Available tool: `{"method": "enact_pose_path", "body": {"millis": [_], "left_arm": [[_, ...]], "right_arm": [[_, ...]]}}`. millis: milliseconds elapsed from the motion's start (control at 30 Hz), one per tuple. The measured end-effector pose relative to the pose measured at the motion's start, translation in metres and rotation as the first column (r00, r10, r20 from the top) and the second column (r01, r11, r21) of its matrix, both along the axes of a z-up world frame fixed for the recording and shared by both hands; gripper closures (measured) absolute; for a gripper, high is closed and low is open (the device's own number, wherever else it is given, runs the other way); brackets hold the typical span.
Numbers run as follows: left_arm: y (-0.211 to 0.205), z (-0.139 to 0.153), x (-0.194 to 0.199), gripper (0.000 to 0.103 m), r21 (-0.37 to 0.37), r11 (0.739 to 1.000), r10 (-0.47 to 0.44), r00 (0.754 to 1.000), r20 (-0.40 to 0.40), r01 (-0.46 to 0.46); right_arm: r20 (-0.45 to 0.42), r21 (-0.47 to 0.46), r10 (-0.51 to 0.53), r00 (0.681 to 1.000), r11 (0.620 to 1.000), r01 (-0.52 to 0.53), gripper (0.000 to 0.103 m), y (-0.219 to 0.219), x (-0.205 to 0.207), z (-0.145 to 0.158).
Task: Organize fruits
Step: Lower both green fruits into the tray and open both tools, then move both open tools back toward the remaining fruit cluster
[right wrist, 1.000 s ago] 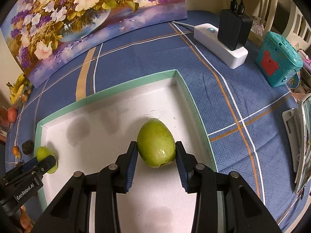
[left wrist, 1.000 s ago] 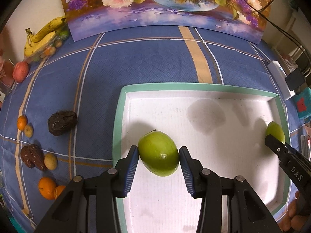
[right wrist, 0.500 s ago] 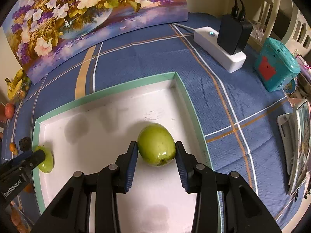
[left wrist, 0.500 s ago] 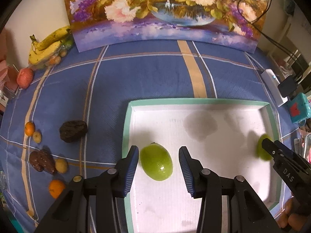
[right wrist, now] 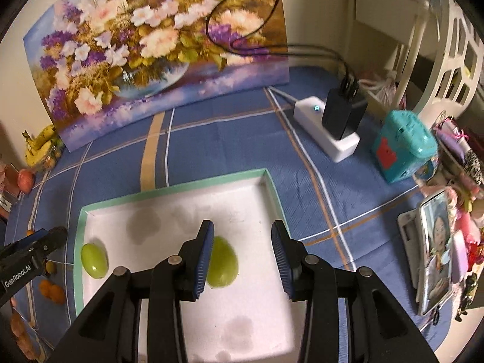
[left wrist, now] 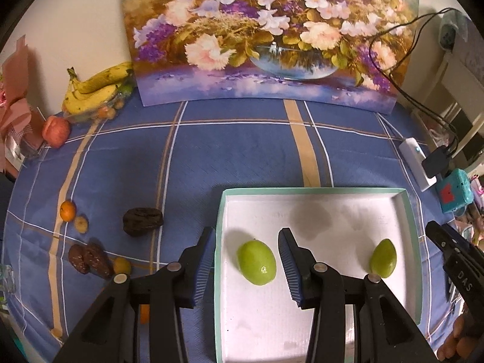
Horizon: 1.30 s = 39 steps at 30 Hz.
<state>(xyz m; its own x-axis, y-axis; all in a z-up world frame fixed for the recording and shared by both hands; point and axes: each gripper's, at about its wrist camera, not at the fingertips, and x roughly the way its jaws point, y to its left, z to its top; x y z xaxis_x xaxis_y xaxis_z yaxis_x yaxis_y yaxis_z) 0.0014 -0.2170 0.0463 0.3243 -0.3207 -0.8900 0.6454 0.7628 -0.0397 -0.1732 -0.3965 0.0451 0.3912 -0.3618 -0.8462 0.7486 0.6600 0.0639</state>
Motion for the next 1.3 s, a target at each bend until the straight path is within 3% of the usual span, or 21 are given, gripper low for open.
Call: {"method": "enact_pose_path", "body": {"millis": [600, 700, 767, 800, 900, 1000, 1133, 1300], "left_arm": [[0.013, -0.008, 0.015, 0.056, 0.034, 0.996, 0.080, 0.997, 0.005, -0.080], [0.017, -0.012, 0.020, 0.040, 0.051, 0.993, 0.104, 0.995, 0.007, -0.104], [0.018, -0.016, 0.023, 0.022, 0.075, 0.989, 0.125, 0.992, 0.020, -0.126], [0.019, -0.018, 0.024, 0.020, 0.087, 0.987, 0.131, 0.991, 0.028, -0.133], [0.022, -0.024, 0.028, 0.011, 0.116, 0.981, 0.152, 0.988, 0.036, -0.155], [0.028, -0.031, 0.035, 0.000, 0.126, 0.974, 0.186, 0.982, 0.024, -0.187], [0.035, -0.039, 0.041, 0.000, 0.154, 0.961, 0.227, 0.973, 0.032, -0.230], [0.039, -0.042, 0.045, 0.000, 0.164, 0.954, 0.246, 0.968, 0.045, -0.250]], "right_arm": [[-0.024, -0.009, 0.039, 0.999, 0.999, -0.039, 0.063, 0.008, 0.008, -0.001], [-0.030, -0.004, 0.041, 0.999, 0.999, -0.041, 0.063, 0.008, 0.009, -0.003], [-0.038, 0.003, 0.043, 0.998, 0.999, -0.043, 0.063, 0.008, 0.011, -0.005], [-0.043, 0.005, 0.046, 0.998, 0.999, -0.046, 0.059, 0.008, 0.012, -0.006], [-0.062, -0.005, 0.059, 0.996, 0.998, -0.059, 0.030, 0.010, 0.016, -0.012], [-0.069, -0.011, 0.072, 0.995, 0.997, -0.073, 0.023, 0.011, 0.018, -0.016], [-0.071, -0.020, 0.082, 0.994, 0.996, -0.084, 0.011, 0.012, 0.020, -0.021], [-0.075, -0.029, 0.095, 0.993, 0.995, -0.097, 0.010, 0.014, 0.024, -0.028]]}}
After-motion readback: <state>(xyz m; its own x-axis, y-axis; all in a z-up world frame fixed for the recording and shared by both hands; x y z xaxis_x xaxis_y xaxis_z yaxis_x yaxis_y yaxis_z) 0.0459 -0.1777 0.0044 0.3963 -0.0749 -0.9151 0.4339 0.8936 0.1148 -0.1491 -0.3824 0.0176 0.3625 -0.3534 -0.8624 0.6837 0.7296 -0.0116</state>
